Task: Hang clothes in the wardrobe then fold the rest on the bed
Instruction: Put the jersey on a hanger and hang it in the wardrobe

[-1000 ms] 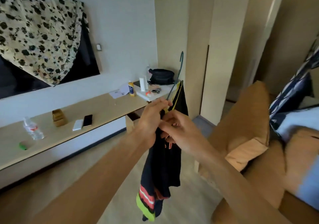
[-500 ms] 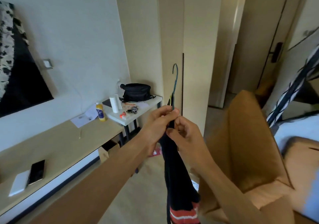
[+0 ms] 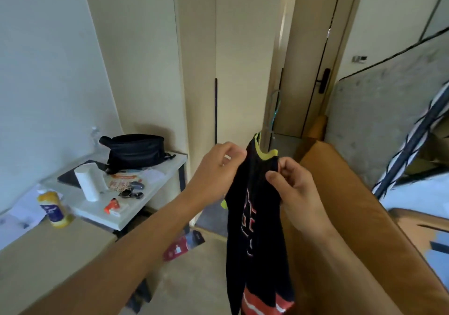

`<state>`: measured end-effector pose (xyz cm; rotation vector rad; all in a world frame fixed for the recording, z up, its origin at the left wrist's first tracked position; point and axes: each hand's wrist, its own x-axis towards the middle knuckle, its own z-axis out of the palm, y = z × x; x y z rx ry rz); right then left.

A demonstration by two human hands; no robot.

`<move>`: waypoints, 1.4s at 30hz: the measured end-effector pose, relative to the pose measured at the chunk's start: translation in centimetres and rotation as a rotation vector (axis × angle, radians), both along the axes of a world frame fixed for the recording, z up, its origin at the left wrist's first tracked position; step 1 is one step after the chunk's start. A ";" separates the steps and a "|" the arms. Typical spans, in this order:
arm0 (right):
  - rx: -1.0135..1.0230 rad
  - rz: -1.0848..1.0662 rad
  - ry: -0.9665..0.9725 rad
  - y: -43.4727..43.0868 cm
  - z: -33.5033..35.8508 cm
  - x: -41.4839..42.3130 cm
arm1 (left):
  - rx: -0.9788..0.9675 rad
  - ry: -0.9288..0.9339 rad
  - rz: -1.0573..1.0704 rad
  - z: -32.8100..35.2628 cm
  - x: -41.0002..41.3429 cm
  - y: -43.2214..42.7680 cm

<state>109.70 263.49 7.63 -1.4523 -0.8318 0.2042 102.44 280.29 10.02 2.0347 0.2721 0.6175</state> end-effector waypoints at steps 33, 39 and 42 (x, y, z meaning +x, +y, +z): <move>-0.081 -0.575 -0.010 25.5 1.9 65.9 | -0.326 0.033 -0.542 -1.6 64.3 26.7; -0.075 -0.645 -0.019 29.0 1.1 78.4 | -0.421 -0.012 -0.625 -2.7 76.9 29.5; -0.100 -0.625 -0.026 30.4 1.6 84.2 | -0.464 -0.032 -0.623 -2.7 82.8 30.1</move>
